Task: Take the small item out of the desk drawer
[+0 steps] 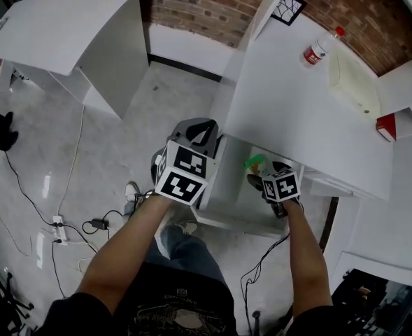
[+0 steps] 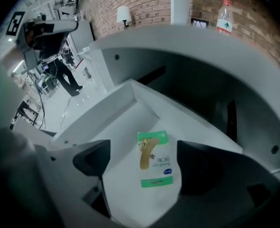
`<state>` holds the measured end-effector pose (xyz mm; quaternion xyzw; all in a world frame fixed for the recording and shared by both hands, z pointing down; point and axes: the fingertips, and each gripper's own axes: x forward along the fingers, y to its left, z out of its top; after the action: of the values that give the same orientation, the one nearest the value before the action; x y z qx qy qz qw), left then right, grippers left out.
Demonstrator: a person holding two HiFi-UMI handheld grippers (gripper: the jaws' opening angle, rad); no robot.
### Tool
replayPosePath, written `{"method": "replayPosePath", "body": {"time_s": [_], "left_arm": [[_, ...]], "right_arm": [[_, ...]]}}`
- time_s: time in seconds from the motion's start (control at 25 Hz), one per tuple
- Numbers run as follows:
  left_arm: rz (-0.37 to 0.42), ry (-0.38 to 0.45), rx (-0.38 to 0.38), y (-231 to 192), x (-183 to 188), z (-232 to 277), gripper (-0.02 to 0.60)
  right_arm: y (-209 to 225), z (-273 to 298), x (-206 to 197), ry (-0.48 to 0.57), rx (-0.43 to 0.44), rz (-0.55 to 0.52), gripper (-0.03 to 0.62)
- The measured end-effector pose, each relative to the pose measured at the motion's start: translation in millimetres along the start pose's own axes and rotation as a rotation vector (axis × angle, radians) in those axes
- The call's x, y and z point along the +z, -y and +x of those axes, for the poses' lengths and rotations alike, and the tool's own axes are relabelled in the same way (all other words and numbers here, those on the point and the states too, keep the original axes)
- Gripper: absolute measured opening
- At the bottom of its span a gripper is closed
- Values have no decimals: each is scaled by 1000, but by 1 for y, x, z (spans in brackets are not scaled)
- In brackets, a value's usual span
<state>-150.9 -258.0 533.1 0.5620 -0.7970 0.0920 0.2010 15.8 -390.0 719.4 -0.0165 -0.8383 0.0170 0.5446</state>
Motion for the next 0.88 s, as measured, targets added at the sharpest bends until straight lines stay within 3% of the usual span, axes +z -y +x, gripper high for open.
{"method": "replayPosePath", "body": {"time_s": [0.24, 0.64, 0.88], "left_arm": [[-17, -18, 27, -8, -18, 7, 6], [-2, -52, 45, -7, -45, 23, 6], [11, -63, 40, -1, -50, 26, 6]], "right_arm": [[22, 36, -22, -81, -28, -24, 443], [36, 68, -31, -102, 2, -43, 448], [34, 68, -31, -116, 1, -43, 412]]}}
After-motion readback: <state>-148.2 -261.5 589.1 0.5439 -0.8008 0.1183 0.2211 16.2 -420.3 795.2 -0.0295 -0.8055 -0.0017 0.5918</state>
